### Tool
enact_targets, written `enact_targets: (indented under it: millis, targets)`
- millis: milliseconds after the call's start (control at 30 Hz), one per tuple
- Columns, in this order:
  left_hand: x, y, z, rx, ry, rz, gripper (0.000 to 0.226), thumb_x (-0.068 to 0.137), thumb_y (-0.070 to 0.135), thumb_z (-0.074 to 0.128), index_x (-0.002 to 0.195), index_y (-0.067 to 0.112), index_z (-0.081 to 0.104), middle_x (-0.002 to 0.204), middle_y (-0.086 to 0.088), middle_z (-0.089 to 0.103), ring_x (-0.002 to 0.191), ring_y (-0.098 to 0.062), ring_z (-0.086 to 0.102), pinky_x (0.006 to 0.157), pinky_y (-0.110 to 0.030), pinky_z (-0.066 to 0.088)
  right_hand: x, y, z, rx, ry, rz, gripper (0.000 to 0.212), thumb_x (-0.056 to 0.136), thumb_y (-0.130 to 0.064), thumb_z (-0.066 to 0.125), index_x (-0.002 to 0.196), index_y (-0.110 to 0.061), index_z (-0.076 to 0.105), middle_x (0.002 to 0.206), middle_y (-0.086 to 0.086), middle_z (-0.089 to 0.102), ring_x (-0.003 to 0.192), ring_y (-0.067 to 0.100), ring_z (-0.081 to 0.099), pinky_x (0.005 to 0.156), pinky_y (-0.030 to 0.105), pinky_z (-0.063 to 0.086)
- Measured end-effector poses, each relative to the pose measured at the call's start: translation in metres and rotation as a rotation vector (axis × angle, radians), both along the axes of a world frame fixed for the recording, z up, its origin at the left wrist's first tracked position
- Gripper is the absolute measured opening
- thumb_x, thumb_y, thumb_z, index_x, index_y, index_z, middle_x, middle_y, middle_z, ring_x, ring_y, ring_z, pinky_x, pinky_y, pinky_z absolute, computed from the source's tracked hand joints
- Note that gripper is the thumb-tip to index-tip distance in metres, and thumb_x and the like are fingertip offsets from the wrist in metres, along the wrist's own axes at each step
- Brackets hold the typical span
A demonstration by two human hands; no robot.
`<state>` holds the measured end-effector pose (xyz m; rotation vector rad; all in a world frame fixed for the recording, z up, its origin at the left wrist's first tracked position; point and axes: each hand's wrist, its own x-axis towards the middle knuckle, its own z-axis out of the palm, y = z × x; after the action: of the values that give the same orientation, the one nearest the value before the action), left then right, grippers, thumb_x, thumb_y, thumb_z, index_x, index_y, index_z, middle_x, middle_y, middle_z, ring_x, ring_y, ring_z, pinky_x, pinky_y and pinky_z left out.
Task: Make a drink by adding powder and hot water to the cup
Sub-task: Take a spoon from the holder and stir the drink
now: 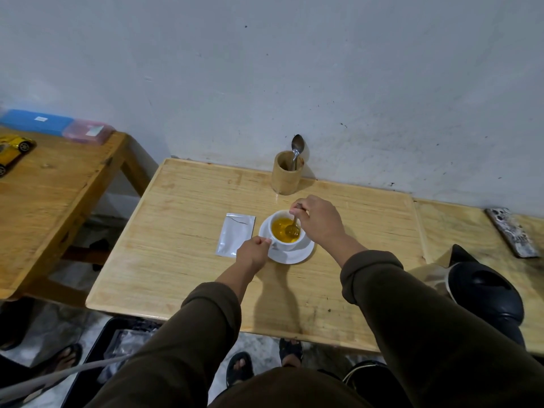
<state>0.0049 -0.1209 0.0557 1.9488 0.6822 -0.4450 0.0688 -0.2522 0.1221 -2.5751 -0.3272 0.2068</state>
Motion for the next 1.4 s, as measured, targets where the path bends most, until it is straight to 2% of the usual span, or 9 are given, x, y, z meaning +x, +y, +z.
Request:
enact_targets:
  millis: [167, 333, 633, 733, 867, 967, 1100, 1267, 1400]
  targets:
    - [0.0, 0.001, 0.001, -0.01, 0.002, 0.001, 0.041, 0.098, 0.034, 0.041, 0.126, 0.009, 0.058, 0.129, -0.015, 0.059, 0.12, -0.031, 0.052, 0.099, -0.037, 0.042, -0.002, 0.001, 0.0, 0.014, -0.048, -0.034, 0.022, 0.091, -0.029, 0.056, 0.1, -0.02, 0.073, 0.104, 0.003, 0.072, 0.095, 0.022, 0.062, 0.077, 0.032, 0.047]
    - [-0.002, 0.001, 0.002, -0.011, 0.002, 0.009, 0.042, 0.098, 0.034, 0.041, 0.127, 0.009, 0.058, 0.129, -0.015, 0.059, 0.12, -0.032, 0.052, 0.1, -0.038, 0.042, -0.003, 0.003, 0.003, 0.135, 0.063, 0.014, 0.017, 0.089, -0.025, 0.059, 0.09, -0.015, 0.073, 0.096, 0.006, 0.074, 0.077, 0.027, 0.068, 0.077, 0.041, 0.056]
    - [0.0, 0.002, 0.001, -0.024, 0.002, 0.003, 0.042, 0.098, 0.034, 0.042, 0.126, 0.009, 0.058, 0.13, -0.016, 0.059, 0.121, -0.032, 0.051, 0.101, -0.038, 0.041, 0.0, 0.001, -0.003, -0.053, -0.083, -0.041, 0.024, 0.092, -0.032, 0.052, 0.103, -0.021, 0.071, 0.105, 0.002, 0.071, 0.095, 0.022, 0.061, 0.073, 0.03, 0.045]
    - [0.0, 0.003, 0.0, -0.025, 0.004, -0.007, 0.042, 0.098, 0.035, 0.041, 0.128, 0.009, 0.057, 0.13, -0.016, 0.058, 0.12, -0.032, 0.051, 0.1, -0.039, 0.042, -0.005, 0.003, -0.003, 0.027, -0.064, -0.025, 0.022, 0.09, -0.031, 0.056, 0.1, -0.022, 0.073, 0.105, 0.001, 0.073, 0.09, 0.021, 0.065, 0.079, 0.035, 0.053]
    - [0.001, 0.004, -0.002, -0.016, 0.001, -0.019, 0.043, 0.098, 0.035, 0.042, 0.127, 0.01, 0.058, 0.129, -0.017, 0.059, 0.12, -0.033, 0.052, 0.1, -0.039, 0.043, -0.01, 0.003, -0.001, 0.181, 0.069, -0.016, 0.017, 0.086, -0.026, 0.063, 0.093, -0.015, 0.074, 0.101, 0.004, 0.073, 0.069, 0.022, 0.066, 0.072, 0.034, 0.054]
    - [0.001, 0.005, -0.004, -0.017, -0.005, -0.024, 0.043, 0.098, 0.036, 0.042, 0.127, 0.008, 0.058, 0.128, -0.017, 0.059, 0.119, -0.034, 0.052, 0.1, -0.039, 0.042, -0.013, 0.0, 0.002, 0.209, 0.12, 0.004, 0.016, 0.086, -0.023, 0.065, 0.092, -0.011, 0.074, 0.1, 0.008, 0.069, 0.078, 0.025, 0.065, 0.072, 0.029, 0.048]
    - [-0.001, 0.005, -0.005, 0.021, -0.023, -0.056, 0.044, 0.099, 0.035, 0.039, 0.128, 0.007, 0.056, 0.129, -0.018, 0.059, 0.12, -0.034, 0.052, 0.1, -0.039, 0.041, -0.023, -0.011, 0.009, 0.241, 0.112, -0.08, 0.019, 0.085, -0.024, 0.065, 0.094, -0.01, 0.074, 0.091, 0.007, 0.067, 0.083, 0.016, 0.058, 0.076, 0.031, 0.046]
    - [-0.003, 0.005, -0.011, 0.021, -0.077, -0.049, 0.044, 0.098, 0.036, 0.041, 0.124, 0.004, 0.058, 0.128, -0.02, 0.06, 0.121, -0.036, 0.051, 0.103, -0.039, 0.04, -0.044, -0.034, 0.015, 0.353, 0.197, -0.216, 0.012, 0.08, -0.021, 0.07, 0.08, -0.01, 0.075, 0.06, -0.009, 0.063, 0.052, -0.001, 0.056, 0.056, 0.018, 0.044]
    - [-0.009, 0.001, -0.019, 0.046, -0.171, -0.035, 0.043, 0.1, 0.033, 0.036, 0.118, 0.002, 0.059, 0.122, -0.021, 0.062, 0.115, -0.036, 0.054, 0.093, -0.036, 0.039, -0.067, -0.05, 0.011, 0.42, 0.295, -0.311, 0.02, 0.079, -0.029, 0.072, 0.064, -0.016, 0.072, 0.052, -0.005, 0.061, 0.042, -0.002, 0.051, 0.047, 0.015, 0.04]
